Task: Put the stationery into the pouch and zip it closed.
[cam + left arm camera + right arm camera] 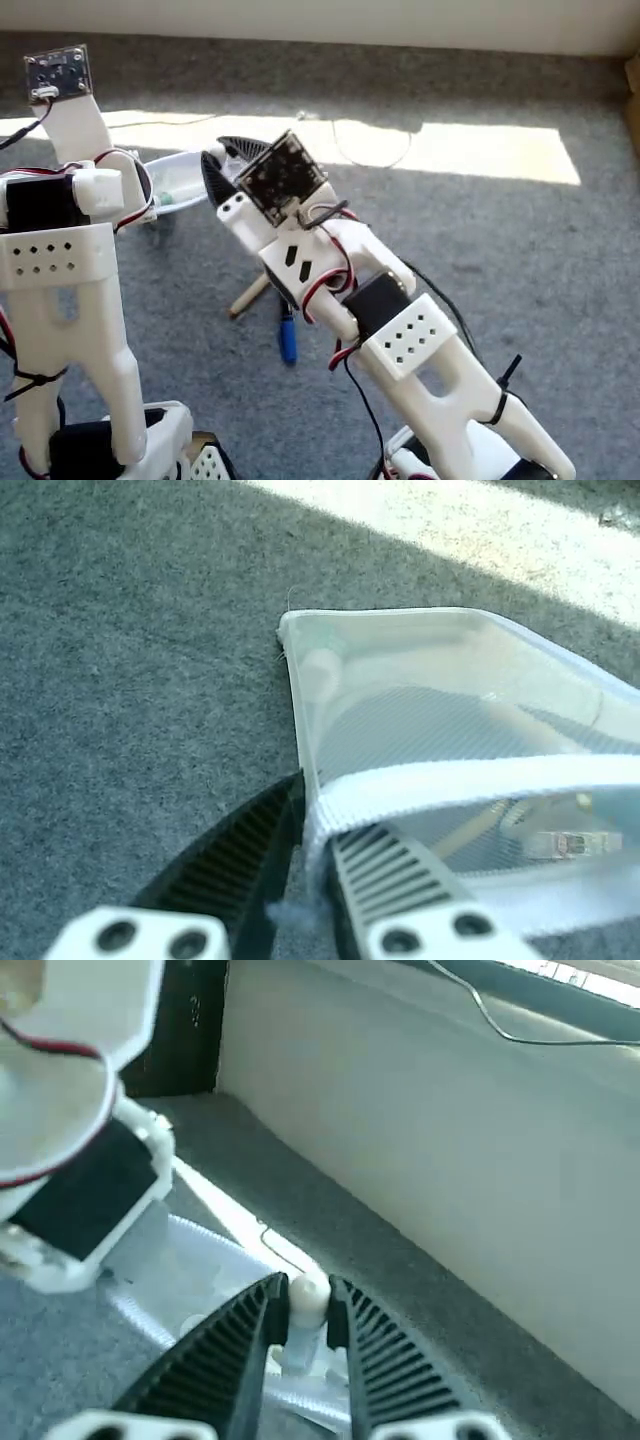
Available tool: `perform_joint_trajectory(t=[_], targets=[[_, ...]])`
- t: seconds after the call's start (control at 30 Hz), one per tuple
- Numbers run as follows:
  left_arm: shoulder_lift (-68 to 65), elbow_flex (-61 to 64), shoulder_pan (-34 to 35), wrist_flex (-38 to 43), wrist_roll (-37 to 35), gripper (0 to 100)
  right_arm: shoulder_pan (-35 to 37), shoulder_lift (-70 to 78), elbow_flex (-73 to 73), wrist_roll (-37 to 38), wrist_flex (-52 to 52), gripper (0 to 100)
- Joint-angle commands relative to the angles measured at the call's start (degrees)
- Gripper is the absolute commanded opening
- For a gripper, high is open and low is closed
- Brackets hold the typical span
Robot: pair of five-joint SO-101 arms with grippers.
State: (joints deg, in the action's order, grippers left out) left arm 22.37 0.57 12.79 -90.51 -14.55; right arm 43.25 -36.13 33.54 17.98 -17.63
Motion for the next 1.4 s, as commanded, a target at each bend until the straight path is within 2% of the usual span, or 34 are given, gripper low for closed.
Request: perform_joint_trajectory(t=[0.0,0.4,0.6,0.87,1.13,1.3,1.37], targets=[[0.5,-1.0,-1.5,0.8,0.2,1,3.9,0.1,-3.7,3.8,-2.8,1.9],[0.5,-1.0,-1.5,0.7,0.3,1,4.4,-0.4,-3.7,3.9,-3.0,2.4],[0.5,-1.0,-1.5,0.7,0.3,1,4.3,-0.4,-3.7,3.4,-3.0,13.6],[0.5,-1.0,-1.0,0.7,0.3,1,3.2,-1.0,-3.7,3.3,-3.0,13.5],[0.6,-1.0,3.2,1.0,0.3,1,-0.7,-11.8,-3.7,3.3,-3.1,10.4],[0.6,-1.0,4.6,1.0,0.3,1,-3.0,-15.4,-6.4,2.8,-9.5,9.8],[0.6,-1.0,5.4,1.0,0.3,1,-3.9,-15.5,-8.9,-0.6,-13.8,9.8]])
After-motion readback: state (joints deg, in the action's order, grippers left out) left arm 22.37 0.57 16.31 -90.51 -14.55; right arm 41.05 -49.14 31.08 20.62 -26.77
